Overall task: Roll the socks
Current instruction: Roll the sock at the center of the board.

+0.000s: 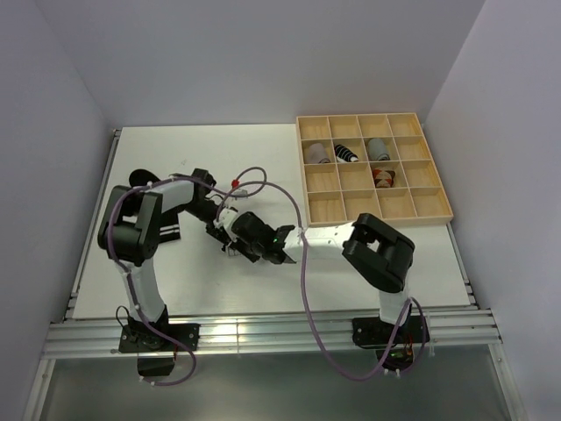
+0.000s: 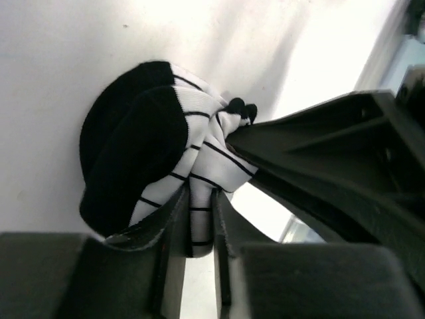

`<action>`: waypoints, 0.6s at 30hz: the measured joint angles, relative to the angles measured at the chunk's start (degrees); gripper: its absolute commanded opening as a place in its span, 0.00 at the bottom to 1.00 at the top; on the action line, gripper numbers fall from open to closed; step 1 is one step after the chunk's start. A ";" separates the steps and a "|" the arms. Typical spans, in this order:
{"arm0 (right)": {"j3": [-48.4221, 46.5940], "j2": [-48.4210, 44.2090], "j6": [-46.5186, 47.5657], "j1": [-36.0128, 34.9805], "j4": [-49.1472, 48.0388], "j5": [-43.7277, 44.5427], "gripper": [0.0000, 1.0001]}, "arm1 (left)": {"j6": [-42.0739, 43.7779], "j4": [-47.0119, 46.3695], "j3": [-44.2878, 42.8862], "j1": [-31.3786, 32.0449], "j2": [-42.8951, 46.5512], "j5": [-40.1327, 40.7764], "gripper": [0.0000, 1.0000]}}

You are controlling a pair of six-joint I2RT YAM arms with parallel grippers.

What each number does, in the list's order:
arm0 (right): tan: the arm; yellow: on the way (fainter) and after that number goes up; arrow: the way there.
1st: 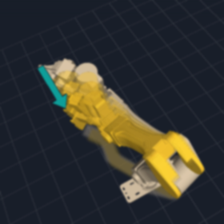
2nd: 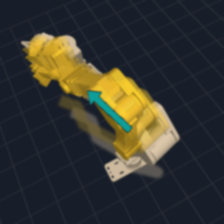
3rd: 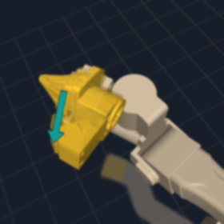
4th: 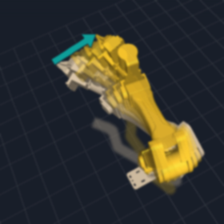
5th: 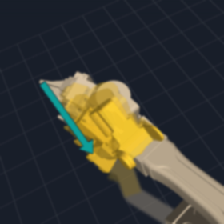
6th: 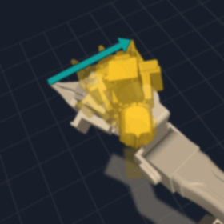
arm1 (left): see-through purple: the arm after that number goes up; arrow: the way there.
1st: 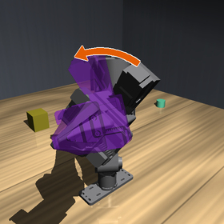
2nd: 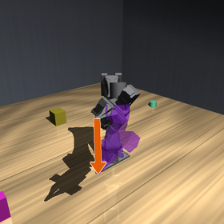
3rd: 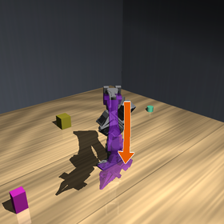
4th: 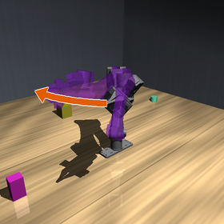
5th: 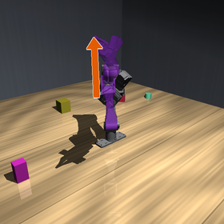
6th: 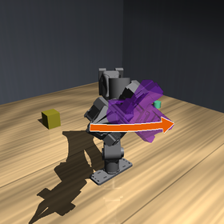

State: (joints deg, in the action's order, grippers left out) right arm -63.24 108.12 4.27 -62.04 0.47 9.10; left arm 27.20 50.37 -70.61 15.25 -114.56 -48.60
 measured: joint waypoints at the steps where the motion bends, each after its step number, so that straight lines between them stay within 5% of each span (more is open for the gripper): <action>1: -0.28 0.00 -0.55 0.94 0.35 -1.86 0.09 | -0.90 -3.23 2.23 0.00 2.54 1.09 0.27; 14: -8.09 2.14 -7.13 11.87 14.78 -28.15 0.09 | -13.11 -37.00 21.97 -1.68 30.03 19.26 0.28; 18: -13.20 5.90 -9.29 14.95 19.28 -34.38 0.10 | -14.16 -43.69 27.26 -1.51 38.03 22.75 0.36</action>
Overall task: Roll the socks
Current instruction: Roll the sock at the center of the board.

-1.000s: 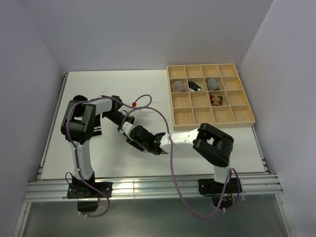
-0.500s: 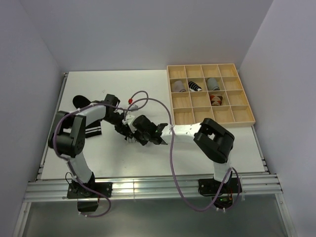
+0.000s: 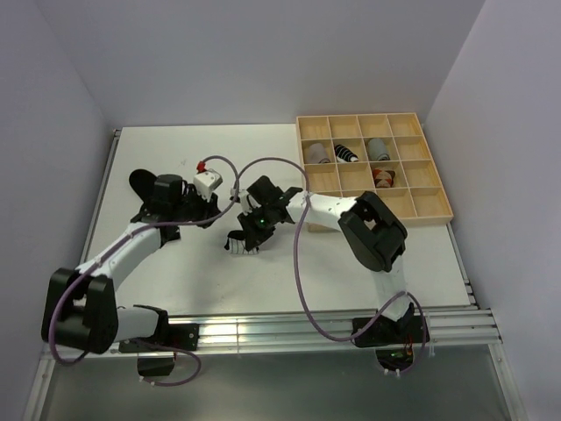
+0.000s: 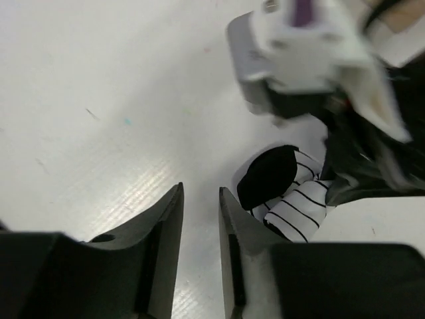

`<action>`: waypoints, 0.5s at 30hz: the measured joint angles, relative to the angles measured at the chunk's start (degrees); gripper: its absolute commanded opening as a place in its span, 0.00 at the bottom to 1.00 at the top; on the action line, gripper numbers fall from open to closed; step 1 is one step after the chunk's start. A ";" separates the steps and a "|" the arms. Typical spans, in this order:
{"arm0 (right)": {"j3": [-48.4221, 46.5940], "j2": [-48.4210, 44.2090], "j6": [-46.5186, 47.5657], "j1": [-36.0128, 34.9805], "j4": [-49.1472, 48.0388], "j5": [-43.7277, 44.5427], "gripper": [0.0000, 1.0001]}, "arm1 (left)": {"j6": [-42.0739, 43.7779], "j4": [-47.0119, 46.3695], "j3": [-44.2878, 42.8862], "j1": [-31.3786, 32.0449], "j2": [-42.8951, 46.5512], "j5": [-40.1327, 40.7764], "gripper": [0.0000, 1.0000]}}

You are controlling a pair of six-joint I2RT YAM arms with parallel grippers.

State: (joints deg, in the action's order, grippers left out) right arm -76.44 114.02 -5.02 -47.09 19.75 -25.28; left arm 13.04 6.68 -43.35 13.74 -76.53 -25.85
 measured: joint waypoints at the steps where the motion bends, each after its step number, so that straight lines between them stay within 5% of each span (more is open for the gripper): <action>1: -1.25 0.92 -0.52 0.70 1.09 -1.44 0.10 | -0.09 -1.51 1.27 0.00 2.05 0.28 0.39; 7: -10.34 7.54 -2.08 3.65 8.87 -8.63 0.11 | 3.50 -6.05 6.67 1.01 11.34 -1.20 0.46; 15: -18.62 13.94 -4.15 5.75 14.95 -14.86 0.14 | 13.33 -3.43 9.25 6.34 10.75 -4.50 0.52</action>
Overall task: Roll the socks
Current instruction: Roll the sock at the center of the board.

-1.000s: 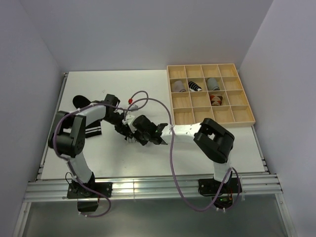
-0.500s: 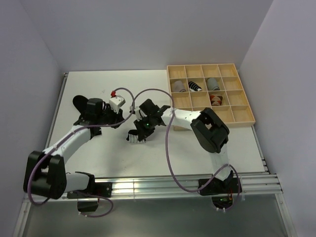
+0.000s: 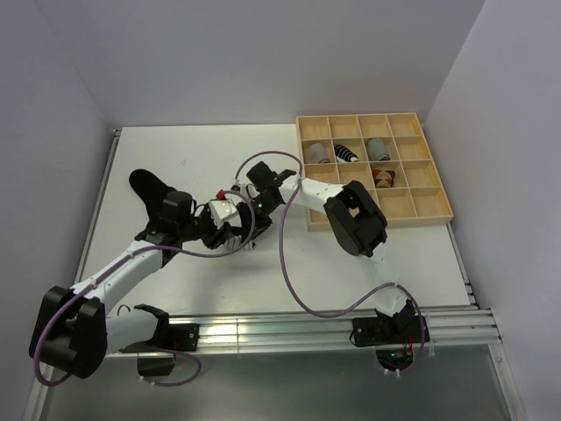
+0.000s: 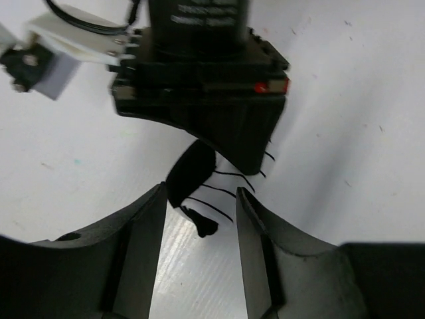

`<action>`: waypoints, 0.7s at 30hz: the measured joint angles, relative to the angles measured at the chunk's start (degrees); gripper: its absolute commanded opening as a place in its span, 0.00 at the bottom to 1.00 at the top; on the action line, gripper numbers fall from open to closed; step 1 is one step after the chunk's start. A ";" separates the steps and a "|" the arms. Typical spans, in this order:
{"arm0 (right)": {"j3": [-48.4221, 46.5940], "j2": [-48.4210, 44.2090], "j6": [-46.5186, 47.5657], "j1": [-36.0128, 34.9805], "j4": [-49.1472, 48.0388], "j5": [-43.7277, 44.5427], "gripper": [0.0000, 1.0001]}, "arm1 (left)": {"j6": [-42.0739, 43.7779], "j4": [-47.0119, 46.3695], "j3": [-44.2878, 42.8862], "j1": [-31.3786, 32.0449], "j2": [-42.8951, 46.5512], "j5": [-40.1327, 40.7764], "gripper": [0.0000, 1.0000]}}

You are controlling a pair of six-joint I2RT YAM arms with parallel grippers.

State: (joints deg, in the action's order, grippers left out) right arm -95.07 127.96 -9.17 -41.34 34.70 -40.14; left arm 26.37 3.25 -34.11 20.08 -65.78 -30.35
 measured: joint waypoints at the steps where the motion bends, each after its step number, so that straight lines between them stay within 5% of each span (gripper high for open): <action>1: -0.20 0.22 -0.22 0.15 0.24 -0.44 0.14 | 1.27 0.31 0.42 0.44 -0.09 -0.33 0.53; 21: -0.59 1.18 -0.57 1.11 0.68 -3.13 0.14 | 10.12 -1.29 1.31 2.14 -11.80 -1.53 0.54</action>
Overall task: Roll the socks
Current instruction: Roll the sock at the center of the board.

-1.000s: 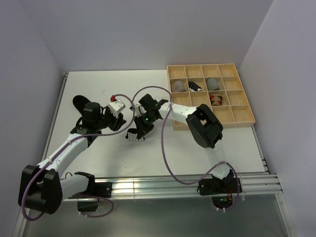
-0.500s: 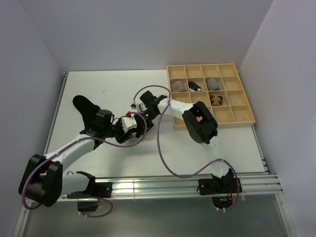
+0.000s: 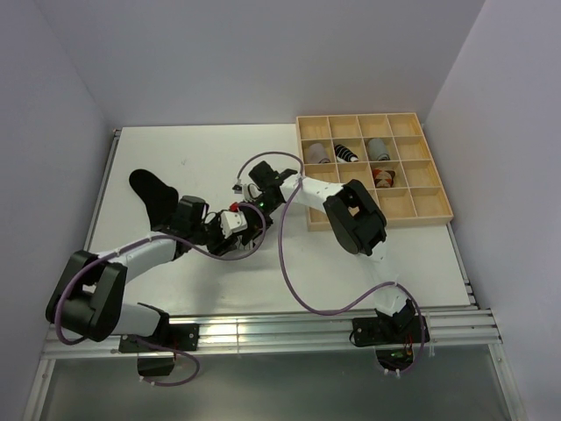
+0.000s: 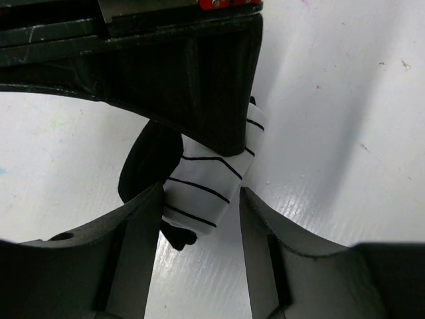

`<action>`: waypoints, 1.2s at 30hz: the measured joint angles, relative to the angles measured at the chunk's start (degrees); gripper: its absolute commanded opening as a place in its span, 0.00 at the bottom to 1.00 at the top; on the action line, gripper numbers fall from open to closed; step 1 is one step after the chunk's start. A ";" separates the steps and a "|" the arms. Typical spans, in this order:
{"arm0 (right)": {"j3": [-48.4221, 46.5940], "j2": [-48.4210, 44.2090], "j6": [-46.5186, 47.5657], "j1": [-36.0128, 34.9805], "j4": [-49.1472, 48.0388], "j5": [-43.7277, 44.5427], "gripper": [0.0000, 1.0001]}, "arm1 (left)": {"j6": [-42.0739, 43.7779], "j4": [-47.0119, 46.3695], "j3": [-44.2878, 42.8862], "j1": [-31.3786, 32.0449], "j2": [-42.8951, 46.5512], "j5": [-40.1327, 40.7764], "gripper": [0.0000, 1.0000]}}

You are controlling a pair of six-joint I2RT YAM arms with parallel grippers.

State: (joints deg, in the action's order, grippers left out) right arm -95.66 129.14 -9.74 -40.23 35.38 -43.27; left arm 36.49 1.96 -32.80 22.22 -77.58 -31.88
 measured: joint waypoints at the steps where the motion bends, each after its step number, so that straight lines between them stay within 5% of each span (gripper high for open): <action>1: 0.02 0.04 -0.02 0.00 -0.02 -0.17 0.14 | 0.13 -0.42 -0.07 0.00 -0.59 0.00 0.53; 7: 0.66 0.09 -0.02 0.15 -0.72 -1.20 0.15 | 0.15 -1.03 -1.55 0.00 -3.72 -0.11 0.44; 17: 10.08 -4.74 -3.32 1.25 -9.55 -1.88 0.50 | -1.77 4.66 -7.58 -0.07 -8.68 -2.84 0.03; 29: 41.53 -29.18 -13.14 0.76 -29.49 17.20 0.56 | -2.23 19.74 -18.95 -3.50 -16.52 -6.95 0.00; 36: 48.17 -42.07 -12.33 -4.59 -35.50 31.98 0.57 | -3.15 32.96 -30.29 -5.51 -25.97 -10.21 0.00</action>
State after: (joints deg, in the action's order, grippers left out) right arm -47.48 87.07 -22.06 -44.82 -0.12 -11.29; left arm 33.34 34.92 -63.09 16.71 -103.55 -42.09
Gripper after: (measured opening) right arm 0.563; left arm 0.053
